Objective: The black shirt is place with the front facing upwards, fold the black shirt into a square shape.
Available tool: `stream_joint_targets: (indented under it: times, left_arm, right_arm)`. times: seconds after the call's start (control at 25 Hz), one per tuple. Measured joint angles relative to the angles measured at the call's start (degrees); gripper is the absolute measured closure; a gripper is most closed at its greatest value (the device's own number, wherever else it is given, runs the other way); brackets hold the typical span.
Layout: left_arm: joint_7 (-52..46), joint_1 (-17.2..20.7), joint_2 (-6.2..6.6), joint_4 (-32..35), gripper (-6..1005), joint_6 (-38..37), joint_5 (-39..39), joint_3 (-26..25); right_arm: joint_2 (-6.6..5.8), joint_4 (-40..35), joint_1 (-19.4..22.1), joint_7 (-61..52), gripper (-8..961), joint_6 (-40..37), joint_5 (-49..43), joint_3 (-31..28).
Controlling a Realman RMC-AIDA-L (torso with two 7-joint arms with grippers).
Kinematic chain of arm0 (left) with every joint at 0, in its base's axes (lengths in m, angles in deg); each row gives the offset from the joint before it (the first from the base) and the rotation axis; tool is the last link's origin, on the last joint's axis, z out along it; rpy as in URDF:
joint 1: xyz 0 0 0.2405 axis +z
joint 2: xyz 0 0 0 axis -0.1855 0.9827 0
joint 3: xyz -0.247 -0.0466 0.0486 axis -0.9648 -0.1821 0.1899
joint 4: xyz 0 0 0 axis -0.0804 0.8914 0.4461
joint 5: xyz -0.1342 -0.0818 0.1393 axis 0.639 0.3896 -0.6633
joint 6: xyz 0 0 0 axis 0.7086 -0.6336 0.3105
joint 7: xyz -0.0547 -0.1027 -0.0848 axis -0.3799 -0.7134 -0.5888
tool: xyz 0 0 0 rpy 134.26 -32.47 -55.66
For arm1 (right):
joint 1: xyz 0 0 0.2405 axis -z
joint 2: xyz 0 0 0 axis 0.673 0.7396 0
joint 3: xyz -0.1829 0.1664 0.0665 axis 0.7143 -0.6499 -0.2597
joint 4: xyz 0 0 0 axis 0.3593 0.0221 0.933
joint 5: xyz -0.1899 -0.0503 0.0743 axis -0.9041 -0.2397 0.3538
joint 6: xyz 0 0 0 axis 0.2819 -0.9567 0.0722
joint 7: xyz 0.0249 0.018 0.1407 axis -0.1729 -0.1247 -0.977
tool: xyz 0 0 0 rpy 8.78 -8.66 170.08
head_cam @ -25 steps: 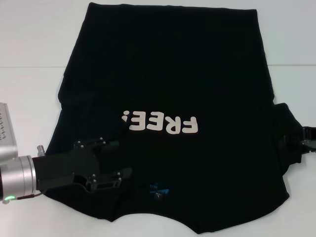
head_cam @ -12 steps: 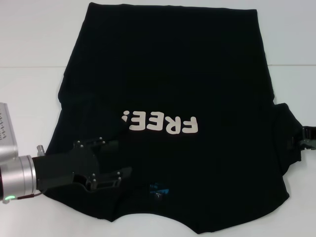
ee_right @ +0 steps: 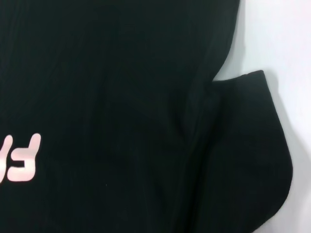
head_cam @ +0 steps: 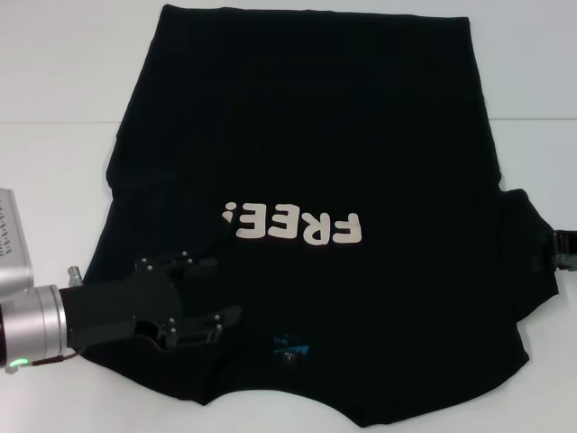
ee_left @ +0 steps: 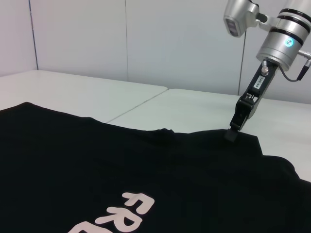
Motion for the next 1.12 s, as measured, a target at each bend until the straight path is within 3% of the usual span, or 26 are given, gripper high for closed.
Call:
stream_joint_targets:
  times: [0.48,1.12]
  left_arm:
    - [-0.1,0.3,0.0,0.1,250,-0.2,0.0,-0.7]
    - [-0.4,0.3,0.27,0.2,251,0.0,0.0,-0.7]
  right_arm:
    - [-1.36,-8.8,3.1,0.7,901,-5.3,7.2,-0.4]
    - [-1.16,-13.4,1.3,1.2,901,-8.3,10.3,0.0]
